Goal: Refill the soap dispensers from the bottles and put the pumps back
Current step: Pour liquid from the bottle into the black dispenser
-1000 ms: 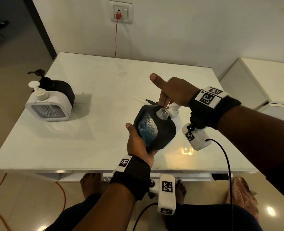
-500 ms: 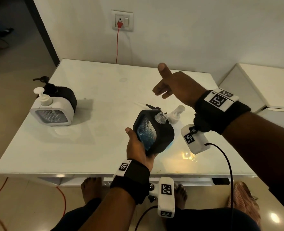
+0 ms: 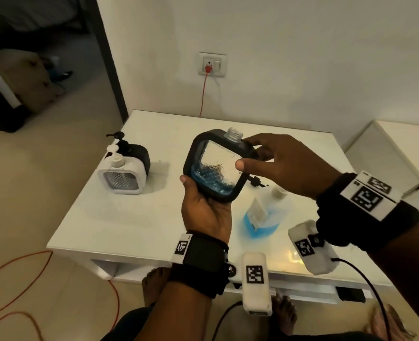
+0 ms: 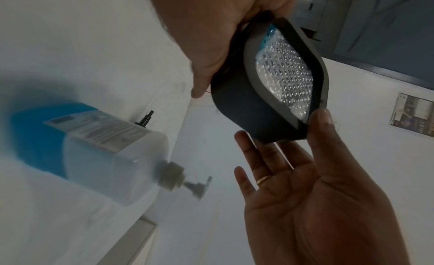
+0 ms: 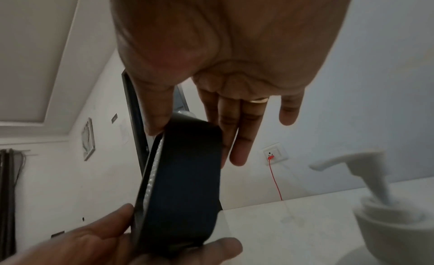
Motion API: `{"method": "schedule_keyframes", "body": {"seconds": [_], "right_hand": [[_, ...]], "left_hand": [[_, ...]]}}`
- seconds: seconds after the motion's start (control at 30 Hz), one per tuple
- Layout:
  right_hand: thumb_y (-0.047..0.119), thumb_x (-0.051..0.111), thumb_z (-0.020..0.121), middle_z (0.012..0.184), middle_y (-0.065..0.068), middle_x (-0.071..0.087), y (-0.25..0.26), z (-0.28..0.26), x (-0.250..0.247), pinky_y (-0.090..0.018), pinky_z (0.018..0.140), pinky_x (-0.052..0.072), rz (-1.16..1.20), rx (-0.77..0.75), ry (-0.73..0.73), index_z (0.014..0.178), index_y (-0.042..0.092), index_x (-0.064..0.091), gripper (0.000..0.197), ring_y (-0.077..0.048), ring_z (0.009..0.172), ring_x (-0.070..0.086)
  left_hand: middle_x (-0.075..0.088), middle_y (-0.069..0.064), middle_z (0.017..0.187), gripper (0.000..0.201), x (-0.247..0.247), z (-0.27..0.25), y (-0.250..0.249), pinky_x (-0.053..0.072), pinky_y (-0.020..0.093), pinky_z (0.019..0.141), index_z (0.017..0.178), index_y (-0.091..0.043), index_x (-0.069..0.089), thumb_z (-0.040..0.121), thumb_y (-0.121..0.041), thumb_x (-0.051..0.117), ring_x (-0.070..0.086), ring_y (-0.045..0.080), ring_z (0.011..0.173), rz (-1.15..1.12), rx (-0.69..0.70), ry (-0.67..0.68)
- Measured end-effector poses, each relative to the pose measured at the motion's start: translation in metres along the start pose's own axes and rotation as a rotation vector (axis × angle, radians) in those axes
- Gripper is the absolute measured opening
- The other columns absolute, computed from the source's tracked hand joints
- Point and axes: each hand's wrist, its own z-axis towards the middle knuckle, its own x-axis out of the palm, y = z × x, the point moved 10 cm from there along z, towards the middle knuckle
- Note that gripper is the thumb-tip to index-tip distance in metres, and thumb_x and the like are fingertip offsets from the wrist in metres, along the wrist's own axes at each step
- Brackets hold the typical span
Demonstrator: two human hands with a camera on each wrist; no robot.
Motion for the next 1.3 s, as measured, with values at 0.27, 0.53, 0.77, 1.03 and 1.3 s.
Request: {"method": "schedule_keyframes", "body": {"seconds": [0.27,0.53,0.77,1.03,1.3], "right_hand": [[0.031,0.075,0.088,0.116,0.007,0.072,0.015,0.008,-0.016,-0.038,0.103,0.051,0.099,-0.039,0.015,0.133,0.023,0.060,0.049,-0.008,0.106,0.068],[0.046,0.079,0.081,0.112,0.009,0.072,0.021,0.011,-0.015,-0.033,0.096,0.052,-0.037,-0.072,0.057,0.129,0.028,0.064,0.053,-0.008,0.099,0.068],[0.044,0.076,0.085,0.102,0.009,0.071,0.001,0.029,-0.018,-0.028,0.087,0.046,0.022,-0.037,0.051,0.128,0.023,0.066,0.049,-0.007,0.093,0.066],[0.052,0.075,0.084,0.092,0.011,0.075,-0.011,0.023,-0.010,-0.032,0.092,0.049,0.024,-0.029,0.092,0.123,0.026,0.067,0.048,-0.006,0.089,0.069],[0.061,0.052,0.096,0.098,0.001,0.077,-0.058,0.037,-0.022,-0.049,0.099,0.052,0.076,0.109,-0.051,0.101,0.011,0.075,0.056,-0.023,0.094,0.072]], "left_hand": [[0.067,0.013,0.140,0.060,0.016,-0.010,-0.002,0.058,0.057,0.097,0.148,-0.021,0.056,0.103,-0.059,0.040,0.066,0.036,0.128,0.091,-0.064,-0.003],[0.071,0.012,0.134,0.065,0.006,-0.005,0.008,0.053,0.063,0.100,0.145,-0.024,0.058,0.101,-0.067,0.036,0.068,0.038,0.123,0.123,-0.096,-0.002],[0.073,0.011,0.131,0.058,-0.004,0.001,0.013,0.057,0.063,0.095,0.140,-0.023,0.062,0.103,-0.063,0.041,0.069,0.035,0.123,0.173,-0.139,-0.020],[0.071,0.010,0.136,0.067,-0.004,0.000,0.016,0.045,0.063,0.112,0.144,-0.026,0.060,0.101,-0.071,0.035,0.064,0.036,0.130,0.196,-0.121,-0.072],[0.078,0.007,0.117,0.072,-0.040,-0.008,0.025,0.065,0.039,0.071,0.134,-0.030,0.066,0.094,-0.082,0.036,0.078,0.027,0.096,0.266,-0.182,-0.273]]}}
